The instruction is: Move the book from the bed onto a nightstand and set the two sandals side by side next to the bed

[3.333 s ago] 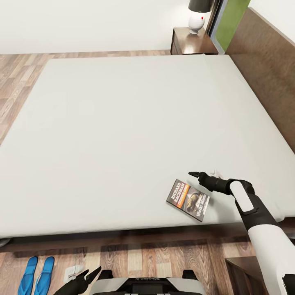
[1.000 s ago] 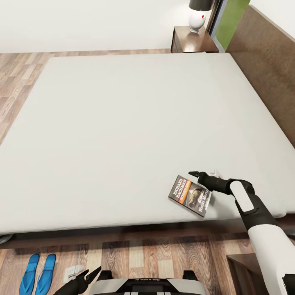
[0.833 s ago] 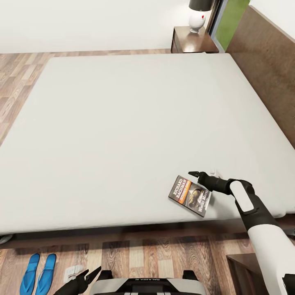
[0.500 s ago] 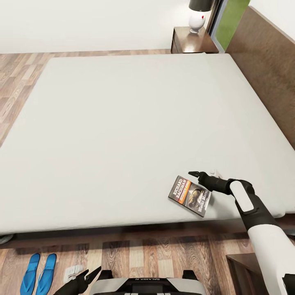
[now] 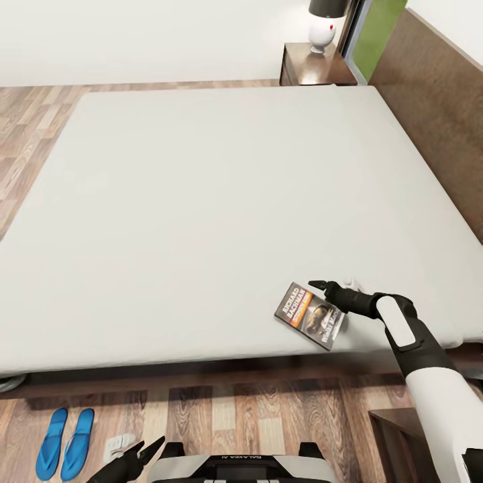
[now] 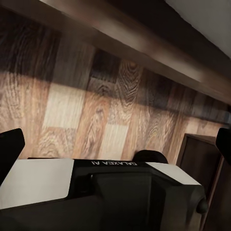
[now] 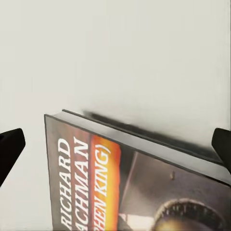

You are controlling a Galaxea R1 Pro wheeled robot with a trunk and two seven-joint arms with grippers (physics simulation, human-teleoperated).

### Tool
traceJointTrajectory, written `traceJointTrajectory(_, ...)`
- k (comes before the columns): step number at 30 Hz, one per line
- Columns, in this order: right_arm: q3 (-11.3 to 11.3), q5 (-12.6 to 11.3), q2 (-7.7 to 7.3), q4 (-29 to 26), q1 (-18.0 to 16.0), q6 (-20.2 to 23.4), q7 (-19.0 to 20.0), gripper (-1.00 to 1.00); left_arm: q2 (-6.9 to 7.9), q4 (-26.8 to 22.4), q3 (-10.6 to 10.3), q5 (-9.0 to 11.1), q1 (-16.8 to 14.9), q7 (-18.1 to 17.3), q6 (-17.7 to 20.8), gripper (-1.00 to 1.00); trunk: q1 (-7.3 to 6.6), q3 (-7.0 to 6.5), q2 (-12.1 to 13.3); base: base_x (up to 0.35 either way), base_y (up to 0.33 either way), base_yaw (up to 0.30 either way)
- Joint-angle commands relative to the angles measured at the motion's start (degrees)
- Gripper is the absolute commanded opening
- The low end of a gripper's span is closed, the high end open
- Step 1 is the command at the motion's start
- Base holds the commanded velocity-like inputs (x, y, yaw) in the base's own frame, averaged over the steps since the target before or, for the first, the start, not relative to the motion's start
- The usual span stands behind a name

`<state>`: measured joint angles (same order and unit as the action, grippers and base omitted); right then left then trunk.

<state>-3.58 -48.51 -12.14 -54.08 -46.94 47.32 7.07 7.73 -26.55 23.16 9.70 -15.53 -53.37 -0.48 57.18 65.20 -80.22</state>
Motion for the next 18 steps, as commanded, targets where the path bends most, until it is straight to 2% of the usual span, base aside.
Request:
traceJointTrajectory(1, -0.1, 1.0, 0.01, 0.0, 0.0, 0.3, 0.3, 1.0, 0.0, 0.1, 0.1, 0.1, 0.0, -0.2, 0.0, 1.0, -0.01, 0.03, 0.0, -0.067, 0.0, 0.0)
traceJointTrajectory(14, -0.1, 1.0, 0.01, 0.0, 0.0, 0.3, 0.3, 1.0, 0.0, 0.1, 0.1, 0.1, 0.0, -0.2, 0.0, 1.0, -0.01, 0.03, 0.0, -0.013, 0.0, 0.0)
traceJointTrajectory(18, -0.1, 1.0, 0.01, 0.0, 0.0, 0.3, 0.3, 1.0, 0.0, 0.1, 0.1, 0.1, 0.0, -0.2, 0.0, 1.0, -0.01, 0.03, 0.0, -0.174, 0.0, 0.0)
